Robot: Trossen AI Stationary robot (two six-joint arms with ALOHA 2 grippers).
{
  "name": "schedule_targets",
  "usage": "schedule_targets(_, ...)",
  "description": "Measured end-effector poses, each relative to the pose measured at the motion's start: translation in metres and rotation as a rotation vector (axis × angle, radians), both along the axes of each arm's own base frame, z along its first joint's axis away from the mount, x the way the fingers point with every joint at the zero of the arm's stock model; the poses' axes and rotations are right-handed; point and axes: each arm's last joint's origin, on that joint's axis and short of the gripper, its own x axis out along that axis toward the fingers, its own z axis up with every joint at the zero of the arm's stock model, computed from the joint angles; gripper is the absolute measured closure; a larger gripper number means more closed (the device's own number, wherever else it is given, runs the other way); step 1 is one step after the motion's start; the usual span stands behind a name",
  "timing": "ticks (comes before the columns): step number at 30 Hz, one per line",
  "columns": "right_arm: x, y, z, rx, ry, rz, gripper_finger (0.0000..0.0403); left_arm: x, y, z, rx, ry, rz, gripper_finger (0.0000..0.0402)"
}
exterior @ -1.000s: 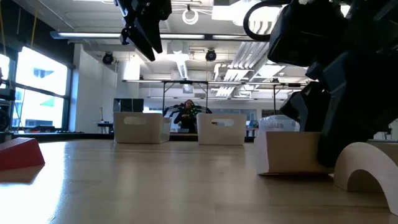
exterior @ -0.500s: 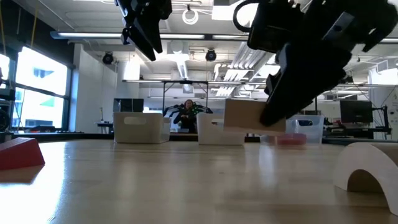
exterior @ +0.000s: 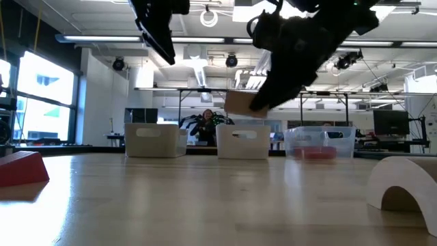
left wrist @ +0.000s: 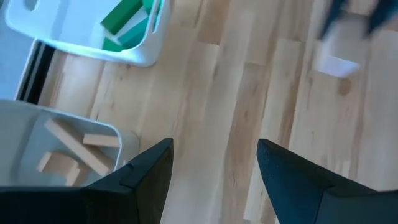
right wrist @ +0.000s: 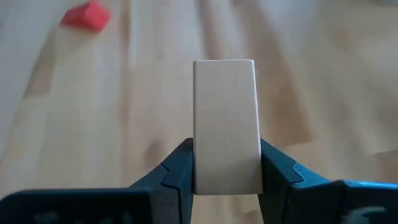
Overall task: Sort & place blocks by color
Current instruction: Put the brown block into the gray bin
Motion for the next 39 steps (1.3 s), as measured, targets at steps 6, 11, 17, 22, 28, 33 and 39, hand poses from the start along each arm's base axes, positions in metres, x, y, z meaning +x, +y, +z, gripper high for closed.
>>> schedule_targets(6,-0.002,-0.034,0.024,-0.032,-0.081,-0.053,0.0301,0.003,-0.001,0.001,-0.009,-0.026,-0.064,0.0183)
schedule_targets(11,-0.008,-0.052,0.043,-0.057,-0.148,-0.074,0.0301,0.009,0.0,0.005,-0.022,-0.111,-0.089,0.0183)
schedule_targets(17,-0.016,-0.069,0.063,-0.043,-0.22,-0.094,0.0301,0.018,0.002,0.013,0.014,-0.231,-0.093,0.0183)
schedule_targets(22,-0.023,-0.079,0.079,-0.082,-0.298,-0.069,0.0301,0.024,0.004,0.019,0.039,-0.315,-0.094,0.0183)
schedule_targets(28,-0.03,-0.093,0.095,-0.062,-0.387,-0.061,0.0301,0.03,0.004,0.025,0.056,-0.404,-0.096,0.0183)
schedule_targets(33,-0.03,-0.102,0.109,-0.034,-0.508,-0.02,0.0301,0.034,0.004,0.03,0.05,-0.474,-0.121,0.0183)
schedule_targets(39,-0.031,-0.11,0.112,-0.028,-0.538,0.019,0.0301,0.036,0.006,0.035,0.075,-0.518,-0.11,0.0183)
